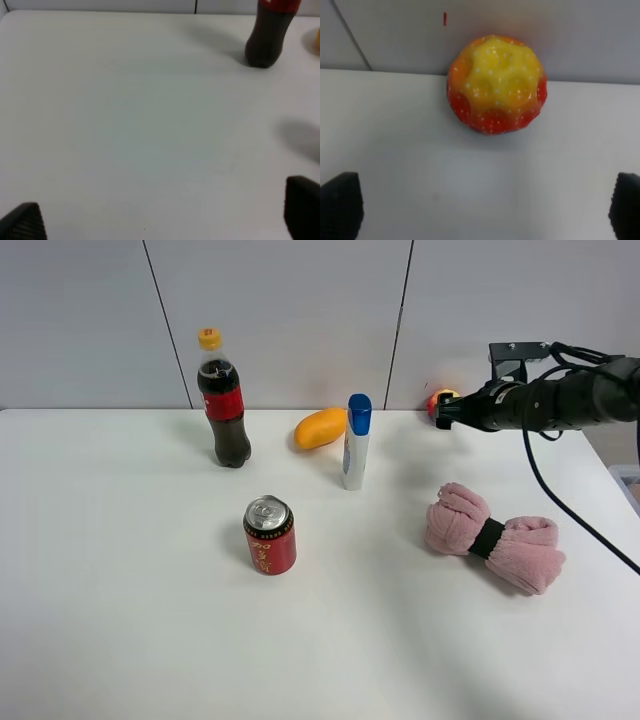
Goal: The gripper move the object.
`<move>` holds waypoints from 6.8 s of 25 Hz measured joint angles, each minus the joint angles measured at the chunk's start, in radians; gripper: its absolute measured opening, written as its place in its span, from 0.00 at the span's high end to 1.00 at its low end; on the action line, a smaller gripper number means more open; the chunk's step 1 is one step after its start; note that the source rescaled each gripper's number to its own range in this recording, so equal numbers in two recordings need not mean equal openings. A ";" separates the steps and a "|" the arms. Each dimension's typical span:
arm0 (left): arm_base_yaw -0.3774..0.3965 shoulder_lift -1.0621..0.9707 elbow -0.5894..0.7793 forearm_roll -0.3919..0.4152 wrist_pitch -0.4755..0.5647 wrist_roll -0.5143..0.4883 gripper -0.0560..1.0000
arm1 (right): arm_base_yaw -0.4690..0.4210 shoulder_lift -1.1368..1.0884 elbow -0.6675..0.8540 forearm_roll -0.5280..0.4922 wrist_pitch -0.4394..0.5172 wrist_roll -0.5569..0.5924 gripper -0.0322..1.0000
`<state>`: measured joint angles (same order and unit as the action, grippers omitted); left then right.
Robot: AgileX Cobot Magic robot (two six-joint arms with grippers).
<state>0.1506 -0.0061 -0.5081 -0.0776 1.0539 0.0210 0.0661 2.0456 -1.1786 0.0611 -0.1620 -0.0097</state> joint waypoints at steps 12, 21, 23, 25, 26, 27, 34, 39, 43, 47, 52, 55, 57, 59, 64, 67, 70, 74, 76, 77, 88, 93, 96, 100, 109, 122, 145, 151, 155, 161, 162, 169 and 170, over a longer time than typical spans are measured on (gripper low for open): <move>0.000 0.000 0.000 0.000 0.000 0.000 0.00 | 0.000 0.108 -0.006 0.073 -0.184 -0.164 0.00; 0.000 0.000 0.000 0.000 0.000 0.000 0.00 | -0.007 0.165 -0.015 0.103 -0.301 -0.272 0.00; 0.000 0.000 0.000 0.000 0.000 0.000 0.00 | -0.007 0.185 -0.048 0.103 -0.310 -0.283 0.00; 0.000 0.000 0.000 0.000 0.000 0.000 0.00 | -0.007 0.213 -0.094 0.103 -0.310 -0.286 0.00; 0.000 0.000 0.000 0.000 0.000 0.001 0.00 | -0.007 0.230 -0.121 0.103 -0.309 -0.286 0.00; 0.000 0.000 0.000 0.000 0.000 0.001 0.00 | -0.007 0.245 -0.147 0.103 -0.301 -0.287 0.00; 0.000 0.000 0.000 0.000 0.000 0.001 0.00 | -0.007 0.325 -0.263 0.102 -0.263 -0.291 0.00; 0.000 0.000 0.000 0.000 0.000 0.001 0.00 | 0.003 0.383 -0.340 0.101 -0.233 -0.292 0.00; 0.000 0.000 0.000 0.000 0.000 0.001 0.00 | 0.017 0.423 -0.378 0.101 -0.227 -0.293 0.00; 0.000 0.000 0.000 0.000 0.000 0.001 0.00 | 0.021 0.438 -0.384 0.103 -0.231 -0.292 0.02; 0.000 0.000 0.000 0.000 0.000 0.001 0.00 | 0.021 0.440 -0.385 0.104 -0.238 -0.284 0.78; 0.000 0.000 0.000 0.000 0.000 0.001 0.00 | 0.020 0.440 -0.387 0.104 -0.239 -0.273 0.97; 0.000 0.000 0.000 0.000 0.000 0.001 0.00 | 0.022 0.440 -0.387 0.104 -0.234 -0.271 0.97; 0.000 0.000 0.000 0.000 0.000 0.001 0.00 | 0.025 0.435 -0.388 0.106 -0.217 -0.271 0.97; 0.000 0.000 0.000 0.000 0.000 0.001 0.00 | 0.056 0.367 -0.390 0.108 -0.016 -0.257 0.97; 0.000 0.000 0.000 0.000 0.000 0.001 0.00 | 0.081 0.288 -0.389 0.105 0.141 -0.257 0.97; 0.000 0.000 0.000 0.000 0.000 0.001 0.00 | 0.098 0.170 -0.389 0.105 0.265 -0.257 0.97; 0.000 0.000 0.000 0.000 0.000 0.001 0.00 | 0.135 -0.024 -0.389 0.104 0.458 -0.257 0.97; 0.000 0.000 0.000 0.000 0.000 0.001 0.00 | 0.157 -0.120 -0.389 0.103 0.560 -0.257 0.97; 0.000 0.000 0.000 0.000 0.000 0.001 0.00 | 0.171 -0.171 -0.389 0.103 0.614 -0.258 0.97; 0.000 0.000 0.000 0.000 0.000 0.001 0.00 | 0.398 -0.462 -0.389 0.056 1.300 -0.311 0.97; 0.000 0.000 0.000 0.000 0.000 0.001 0.00 | 0.464 -0.462 -0.357 0.041 1.372 -0.311 0.97; 0.000 0.000 0.000 0.000 0.000 0.001 0.00 | 0.489 -0.462 -0.268 0.042 1.378 -0.311 0.97; 0.000 0.000 0.000 0.000 0.000 0.001 0.00 | 0.493 -0.462 -0.096 0.030 1.338 -0.311 0.97; 0.000 0.000 0.000 0.000 0.000 0.001 0.00 | 0.494 -0.462 0.287 -0.004 0.657 -0.331 0.97; 0.000 0.000 0.000 0.000 0.000 0.001 0.00 | 0.530 -0.253 0.367 0.009 0.420 -0.343 0.97; 0.000 0.000 0.000 0.000 0.000 0.001 0.00 | 0.595 -0.197 0.367 0.016 0.369 -0.379 0.69; 0.000 0.000 0.000 0.000 0.000 0.001 0.00 | 0.595 -0.197 0.367 0.016 0.360 -0.368 0.59; 0.000 0.000 0.000 0.000 0.000 0.001 0.00 | 0.595 -0.197 0.367 0.016 0.360 -0.368 0.59; 0.000 0.000 0.000 0.000 0.000 0.001 0.00 | 0.595 -0.208 0.367 0.016 0.371 -0.367 0.57; 0.000 0.000 0.000 0.000 0.000 0.001 0.00 | 0.595 -0.219 0.366 0.016 0.388 -0.366 0.54; 0.000 0.000 0.000 0.000 0.000 0.000 0.00 | 0.595 -0.401 0.263 -0.005 0.694 -0.308 0.36; 0.000 0.000 0.000 0.000 0.000 0.000 0.00 | 0.595 -0.438 0.240 -0.005 0.749 -0.302 0.35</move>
<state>0.1506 -0.0061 -0.5081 -0.0776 1.0539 0.0208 0.6612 1.6072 -0.9390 0.0560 0.5867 -0.3116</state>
